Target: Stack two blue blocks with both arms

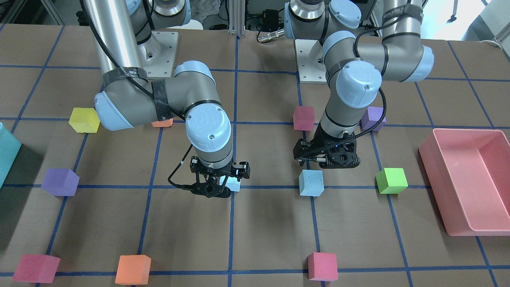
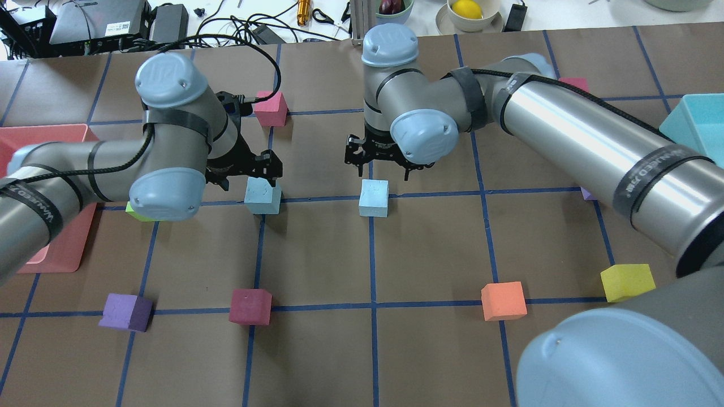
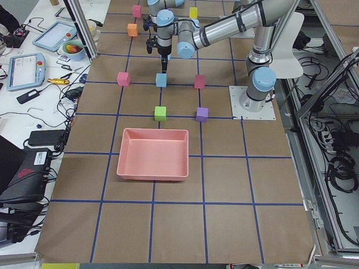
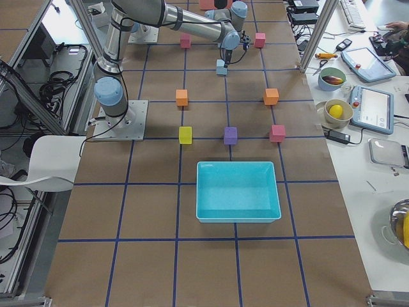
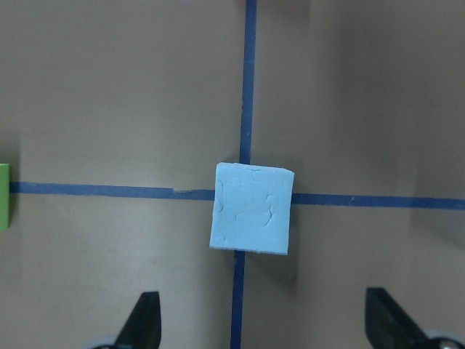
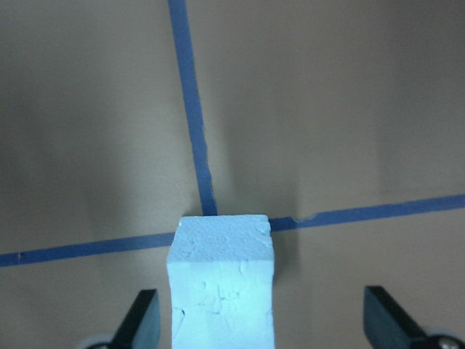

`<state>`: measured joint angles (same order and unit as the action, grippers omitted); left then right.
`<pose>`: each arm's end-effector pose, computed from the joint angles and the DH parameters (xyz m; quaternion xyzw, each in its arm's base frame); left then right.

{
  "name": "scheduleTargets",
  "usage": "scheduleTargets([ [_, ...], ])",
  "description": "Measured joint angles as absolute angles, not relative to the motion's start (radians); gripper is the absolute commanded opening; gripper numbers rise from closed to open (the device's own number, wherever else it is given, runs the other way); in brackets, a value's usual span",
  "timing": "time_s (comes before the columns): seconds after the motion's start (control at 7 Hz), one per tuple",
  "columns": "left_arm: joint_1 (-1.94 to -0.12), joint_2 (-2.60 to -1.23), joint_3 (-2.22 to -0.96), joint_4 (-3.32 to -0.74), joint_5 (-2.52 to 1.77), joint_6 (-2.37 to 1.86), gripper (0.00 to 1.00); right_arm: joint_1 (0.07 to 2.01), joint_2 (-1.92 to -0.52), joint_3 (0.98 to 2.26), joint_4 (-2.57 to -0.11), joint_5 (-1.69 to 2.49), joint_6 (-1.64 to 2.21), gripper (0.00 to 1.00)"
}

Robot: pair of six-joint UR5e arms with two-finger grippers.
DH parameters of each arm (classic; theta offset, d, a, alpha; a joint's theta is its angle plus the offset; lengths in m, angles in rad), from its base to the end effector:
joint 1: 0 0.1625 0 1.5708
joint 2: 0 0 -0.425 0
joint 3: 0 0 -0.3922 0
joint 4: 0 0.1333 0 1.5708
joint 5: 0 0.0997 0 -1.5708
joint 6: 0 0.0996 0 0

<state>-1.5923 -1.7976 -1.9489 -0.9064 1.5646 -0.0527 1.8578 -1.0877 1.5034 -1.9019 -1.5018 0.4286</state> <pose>-0.1451 -0.5206 0.2601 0.0155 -0.9994 0.0296 0.0042 0.3176 -0.5810 0.2730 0.0721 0.9959 0.0517 0.0175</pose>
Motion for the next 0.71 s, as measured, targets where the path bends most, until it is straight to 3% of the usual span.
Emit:
scheduleTargets([
  [0.43, -1.595, -1.904, -1.979, -0.795, 1.568, 0.030, 1.00, 1.659, -1.271, 1.471, -1.694, -1.510, 0.186, 1.00],
  [0.57, -1.595, -1.930, -1.979, -0.761, 1.569, 0.038, 0.86, 1.606, -1.339, 1.474, -1.627, -1.520, 0.118, 1.00],
  [0.71, -1.594, -1.947, -1.978, -0.738, 1.570, 0.043, 0.47, 1.568, -1.407, 1.478, -1.569, -1.548, 0.087, 1.00],
])
